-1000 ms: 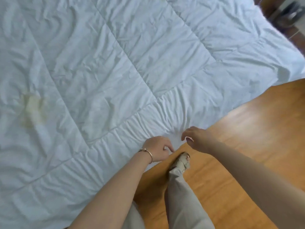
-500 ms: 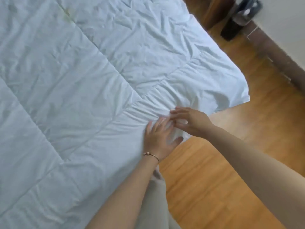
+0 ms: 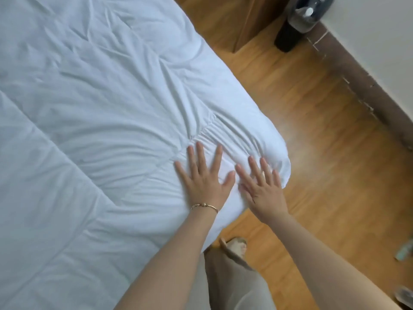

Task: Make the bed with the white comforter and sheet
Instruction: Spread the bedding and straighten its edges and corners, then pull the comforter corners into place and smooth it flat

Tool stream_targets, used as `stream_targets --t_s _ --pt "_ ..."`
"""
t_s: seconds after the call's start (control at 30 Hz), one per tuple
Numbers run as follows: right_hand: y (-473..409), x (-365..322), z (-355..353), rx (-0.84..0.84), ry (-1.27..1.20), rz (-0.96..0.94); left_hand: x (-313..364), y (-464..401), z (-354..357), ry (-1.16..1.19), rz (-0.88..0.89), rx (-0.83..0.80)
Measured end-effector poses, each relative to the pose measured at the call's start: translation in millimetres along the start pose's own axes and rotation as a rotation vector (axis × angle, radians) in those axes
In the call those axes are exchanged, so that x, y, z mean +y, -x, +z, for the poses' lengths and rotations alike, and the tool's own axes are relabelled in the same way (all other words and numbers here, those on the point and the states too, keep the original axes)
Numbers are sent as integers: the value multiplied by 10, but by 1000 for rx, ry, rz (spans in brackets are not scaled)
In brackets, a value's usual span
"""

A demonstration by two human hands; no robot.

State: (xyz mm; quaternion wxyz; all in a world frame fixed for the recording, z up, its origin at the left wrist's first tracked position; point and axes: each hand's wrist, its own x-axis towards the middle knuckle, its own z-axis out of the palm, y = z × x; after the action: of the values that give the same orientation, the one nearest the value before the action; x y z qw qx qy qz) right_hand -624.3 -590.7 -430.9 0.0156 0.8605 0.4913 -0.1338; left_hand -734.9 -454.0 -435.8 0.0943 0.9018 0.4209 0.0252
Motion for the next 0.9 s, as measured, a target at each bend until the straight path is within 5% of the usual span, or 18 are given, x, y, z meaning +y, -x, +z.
stream_targets --t_s 0.1,0.17,0.23,0.3,0.5,0.6,0.77,0.9 --pt "-190 266 -265 190 -142 -56 241 -206 -81 303 211 3" --pt "-708 310 -470 286 -223 -10 310 -662 -114 597 110 108" --pt "-1200 328 -586 89 -313 -76 303 -1096 -148 478 -147 158" --pt "-1354 401 -523 -178 -378 -176 379 -1198 -120 163 -296 -35" --pt "-1111 1267 -915 -565 -111 -355 1000 -825 -177 52 -226 -430" --pt "-1278 1446 -1332 -571 -229 -240 1248 -875 -416 233 -234 -603" --pt "-1648 1588 -2050 -541 -617 -5 1751 -1272 -939 818 -598 -822" --pt "-2206 1728 -2616 -447 -651 -9 1968 -2072 -1378 780 -550 -621"
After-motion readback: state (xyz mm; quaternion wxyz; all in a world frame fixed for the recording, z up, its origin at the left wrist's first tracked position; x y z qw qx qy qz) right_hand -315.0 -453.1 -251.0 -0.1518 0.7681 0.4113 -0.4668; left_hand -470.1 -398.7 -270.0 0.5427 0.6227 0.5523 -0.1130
